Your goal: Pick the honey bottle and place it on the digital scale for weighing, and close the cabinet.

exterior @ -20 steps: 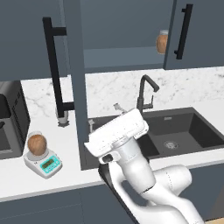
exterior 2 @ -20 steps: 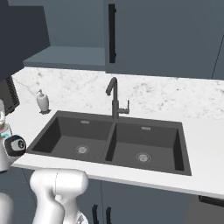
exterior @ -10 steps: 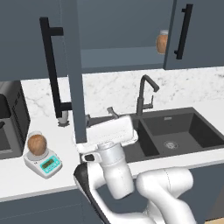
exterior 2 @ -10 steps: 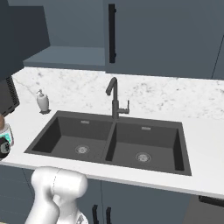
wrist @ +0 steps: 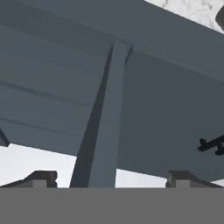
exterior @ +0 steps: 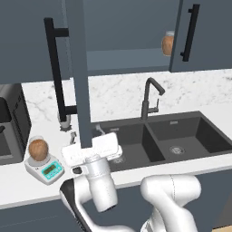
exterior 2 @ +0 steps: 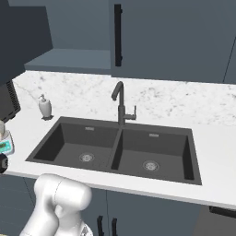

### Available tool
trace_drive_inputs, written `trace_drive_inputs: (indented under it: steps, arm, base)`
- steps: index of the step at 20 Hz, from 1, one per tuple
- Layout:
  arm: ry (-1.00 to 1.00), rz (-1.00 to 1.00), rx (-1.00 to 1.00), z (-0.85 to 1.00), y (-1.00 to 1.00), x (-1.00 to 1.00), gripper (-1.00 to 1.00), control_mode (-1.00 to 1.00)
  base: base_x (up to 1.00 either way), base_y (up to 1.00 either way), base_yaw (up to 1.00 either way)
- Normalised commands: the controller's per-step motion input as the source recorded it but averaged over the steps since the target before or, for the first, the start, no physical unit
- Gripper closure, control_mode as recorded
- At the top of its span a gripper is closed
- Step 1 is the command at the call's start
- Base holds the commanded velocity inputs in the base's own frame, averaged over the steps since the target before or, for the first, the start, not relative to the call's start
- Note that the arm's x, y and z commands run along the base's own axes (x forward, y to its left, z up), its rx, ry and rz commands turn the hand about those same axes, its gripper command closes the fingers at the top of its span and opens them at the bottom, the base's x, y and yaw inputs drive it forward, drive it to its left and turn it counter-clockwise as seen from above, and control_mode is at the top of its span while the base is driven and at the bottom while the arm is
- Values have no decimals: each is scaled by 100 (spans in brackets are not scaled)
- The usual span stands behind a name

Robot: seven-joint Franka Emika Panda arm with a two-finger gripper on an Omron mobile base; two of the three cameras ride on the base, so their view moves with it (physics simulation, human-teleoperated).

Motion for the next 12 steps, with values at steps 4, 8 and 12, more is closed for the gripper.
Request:
trace_drive_inputs:
  steps: [4, 8, 12]
  arm:
    - [-9, -15, 18, -22, 71, -80, -100, -100]
    - [-23, -12, 19, -19, 88, -100, -100, -100]
    - [-38, -12, 15, 0, 100, -100, -100, -100]
  base:
    - [0, 0, 0]
    - [0, 0, 0]
    - [0, 0, 0]
